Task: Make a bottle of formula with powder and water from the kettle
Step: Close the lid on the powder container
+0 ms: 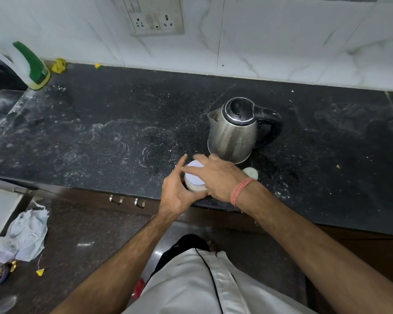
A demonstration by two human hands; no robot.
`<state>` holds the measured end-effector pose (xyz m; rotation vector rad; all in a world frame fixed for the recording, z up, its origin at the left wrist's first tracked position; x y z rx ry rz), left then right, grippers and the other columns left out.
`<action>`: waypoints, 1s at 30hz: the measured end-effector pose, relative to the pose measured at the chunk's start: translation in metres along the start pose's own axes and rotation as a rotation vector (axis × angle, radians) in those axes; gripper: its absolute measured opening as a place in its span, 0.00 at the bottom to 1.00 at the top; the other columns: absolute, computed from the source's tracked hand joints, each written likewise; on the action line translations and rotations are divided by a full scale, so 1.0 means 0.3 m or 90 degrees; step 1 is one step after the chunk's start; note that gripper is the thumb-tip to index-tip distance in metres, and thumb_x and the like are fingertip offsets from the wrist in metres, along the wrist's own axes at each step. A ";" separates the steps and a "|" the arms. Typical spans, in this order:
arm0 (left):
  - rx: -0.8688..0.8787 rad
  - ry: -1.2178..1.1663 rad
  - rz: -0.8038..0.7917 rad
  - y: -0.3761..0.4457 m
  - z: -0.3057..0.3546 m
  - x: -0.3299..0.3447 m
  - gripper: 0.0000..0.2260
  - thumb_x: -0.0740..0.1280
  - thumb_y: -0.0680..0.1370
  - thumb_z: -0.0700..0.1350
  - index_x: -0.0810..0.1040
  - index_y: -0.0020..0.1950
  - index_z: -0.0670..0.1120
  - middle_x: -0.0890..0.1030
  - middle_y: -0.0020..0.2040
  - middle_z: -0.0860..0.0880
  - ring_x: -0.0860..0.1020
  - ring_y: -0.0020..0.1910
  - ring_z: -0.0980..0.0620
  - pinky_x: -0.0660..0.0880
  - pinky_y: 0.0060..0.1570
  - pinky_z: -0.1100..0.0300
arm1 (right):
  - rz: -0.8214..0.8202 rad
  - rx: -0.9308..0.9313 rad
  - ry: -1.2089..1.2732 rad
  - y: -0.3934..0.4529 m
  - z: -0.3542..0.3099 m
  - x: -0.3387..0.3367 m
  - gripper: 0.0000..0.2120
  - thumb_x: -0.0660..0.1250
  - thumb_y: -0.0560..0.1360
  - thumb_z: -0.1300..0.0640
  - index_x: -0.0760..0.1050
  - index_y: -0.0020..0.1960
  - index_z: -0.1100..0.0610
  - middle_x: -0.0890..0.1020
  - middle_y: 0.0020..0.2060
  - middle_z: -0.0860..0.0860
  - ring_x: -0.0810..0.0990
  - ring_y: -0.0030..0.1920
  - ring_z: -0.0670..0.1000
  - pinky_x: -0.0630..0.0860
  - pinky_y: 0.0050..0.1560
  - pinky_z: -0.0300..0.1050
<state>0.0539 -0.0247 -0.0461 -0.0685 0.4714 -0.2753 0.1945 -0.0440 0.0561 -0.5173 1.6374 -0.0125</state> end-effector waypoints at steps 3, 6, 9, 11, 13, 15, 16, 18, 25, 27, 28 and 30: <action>0.000 0.008 0.002 0.005 -0.009 0.003 0.59 0.90 0.60 0.56 0.67 0.88 0.56 0.89 0.62 0.56 0.87 0.59 0.62 0.84 0.65 0.51 | 0.010 0.028 -0.020 0.017 -0.007 0.032 0.42 0.76 0.79 0.60 0.58 0.85 0.44 0.66 0.73 0.59 0.74 0.68 0.62 0.79 0.62 0.59; 0.015 0.020 0.012 0.007 -0.015 0.004 0.55 0.92 0.62 0.52 0.70 0.86 0.55 0.89 0.62 0.56 0.87 0.59 0.61 0.85 0.64 0.49 | 0.026 0.040 -0.022 0.005 -0.010 0.034 0.42 0.74 0.79 0.60 0.55 0.85 0.47 0.66 0.69 0.61 0.75 0.65 0.62 0.80 0.60 0.60; 0.032 0.015 0.020 0.003 -0.014 0.000 0.52 0.92 0.62 0.54 0.74 0.83 0.54 0.89 0.60 0.58 0.87 0.59 0.61 0.85 0.63 0.49 | 0.051 0.025 -0.051 -0.004 -0.013 0.032 0.43 0.74 0.79 0.56 0.54 0.86 0.49 0.67 0.68 0.62 0.77 0.63 0.61 0.79 0.55 0.57; 0.037 0.021 0.023 0.002 -0.005 -0.005 0.52 0.91 0.61 0.57 0.75 0.83 0.54 0.90 0.59 0.59 0.88 0.58 0.62 0.85 0.63 0.51 | 0.075 0.026 -0.081 0.003 -0.015 0.041 0.46 0.77 0.77 0.55 0.53 0.85 0.49 0.68 0.67 0.61 0.78 0.62 0.60 0.78 0.51 0.55; 0.035 0.021 0.027 0.002 -0.002 -0.007 0.50 0.91 0.61 0.57 0.77 0.81 0.53 0.90 0.58 0.61 0.88 0.57 0.63 0.85 0.62 0.52 | 0.076 0.032 -0.091 0.011 -0.015 0.052 0.47 0.78 0.76 0.54 0.53 0.85 0.49 0.68 0.66 0.60 0.78 0.62 0.59 0.77 0.50 0.54; 0.035 0.015 0.027 0.002 -0.004 -0.008 0.49 0.92 0.61 0.54 0.78 0.80 0.54 0.89 0.56 0.63 0.88 0.57 0.63 0.86 0.62 0.50 | 0.083 0.035 -0.073 0.017 -0.010 0.060 0.44 0.77 0.77 0.53 0.54 0.85 0.48 0.68 0.66 0.60 0.78 0.62 0.60 0.76 0.48 0.54; 0.036 0.019 0.027 0.000 -0.005 -0.008 0.49 0.92 0.61 0.54 0.78 0.80 0.54 0.89 0.56 0.63 0.88 0.58 0.62 0.86 0.62 0.49 | 0.090 0.043 -0.059 0.020 -0.004 0.061 0.42 0.76 0.79 0.52 0.54 0.84 0.47 0.68 0.66 0.60 0.78 0.61 0.60 0.74 0.48 0.54; 0.029 0.026 0.014 -0.009 -0.005 -0.006 0.51 0.91 0.62 0.56 0.74 0.83 0.56 0.89 0.62 0.61 0.87 0.62 0.61 0.84 0.65 0.47 | 0.098 0.051 -0.032 0.018 0.009 0.072 0.39 0.74 0.81 0.50 0.55 0.85 0.44 0.68 0.67 0.59 0.77 0.63 0.60 0.73 0.48 0.54; 0.185 0.186 -0.010 -0.036 0.061 0.013 0.55 0.81 0.75 0.62 0.54 0.92 0.48 0.58 0.91 0.54 0.55 0.91 0.50 0.62 0.87 0.40 | 0.363 0.116 0.111 -0.136 0.038 0.014 0.28 0.72 0.81 0.45 0.73 0.79 0.49 0.74 0.75 0.51 0.75 0.68 0.54 0.79 0.65 0.53; 0.209 0.213 0.009 -0.034 0.099 0.009 0.55 0.80 0.76 0.63 0.52 0.92 0.47 0.57 0.92 0.53 0.51 0.92 0.50 0.60 0.87 0.39 | 0.464 0.166 0.148 -0.186 0.066 0.030 0.21 0.70 0.83 0.47 0.78 0.74 0.52 0.77 0.70 0.51 0.76 0.66 0.54 0.79 0.65 0.52; 0.226 0.232 0.018 -0.033 0.122 0.005 0.55 0.79 0.77 0.64 0.52 0.92 0.46 0.56 0.92 0.52 0.49 0.92 0.50 0.59 0.87 0.39 | 0.490 0.189 0.158 -0.206 0.082 0.045 0.19 0.71 0.83 0.48 0.80 0.72 0.53 0.78 0.69 0.52 0.76 0.66 0.55 0.78 0.66 0.53; 0.265 0.265 0.035 -0.017 0.154 0.012 0.55 0.78 0.77 0.66 0.53 0.92 0.44 0.55 0.93 0.50 0.47 0.92 0.49 0.57 0.88 0.37 | 0.511 0.236 0.155 -0.229 0.127 0.075 0.19 0.72 0.83 0.50 0.80 0.71 0.55 0.78 0.69 0.54 0.76 0.68 0.58 0.78 0.67 0.58</action>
Point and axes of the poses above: each hand's wrist, its own y-axis towards the middle knuckle, its own x-axis out of the palm, z = x × y, the point moved 4 cm from there along y, towards the middle knuckle
